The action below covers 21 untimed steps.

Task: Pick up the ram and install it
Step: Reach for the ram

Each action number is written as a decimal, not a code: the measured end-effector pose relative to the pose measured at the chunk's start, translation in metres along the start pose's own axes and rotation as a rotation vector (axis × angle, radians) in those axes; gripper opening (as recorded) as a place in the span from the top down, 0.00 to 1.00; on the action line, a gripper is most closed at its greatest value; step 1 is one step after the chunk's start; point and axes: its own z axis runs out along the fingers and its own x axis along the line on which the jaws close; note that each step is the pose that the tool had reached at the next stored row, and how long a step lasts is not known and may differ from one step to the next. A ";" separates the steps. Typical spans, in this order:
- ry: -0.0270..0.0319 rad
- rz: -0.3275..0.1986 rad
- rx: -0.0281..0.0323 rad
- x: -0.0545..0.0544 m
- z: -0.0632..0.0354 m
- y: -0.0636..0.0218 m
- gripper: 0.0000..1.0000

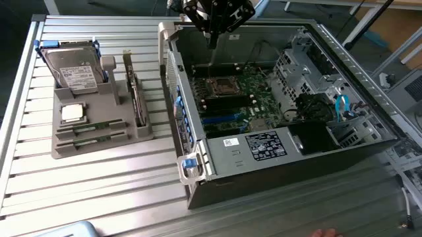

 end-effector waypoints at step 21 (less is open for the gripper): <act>0.0000 0.000 0.0000 0.016 -0.0004 -0.0012 0.90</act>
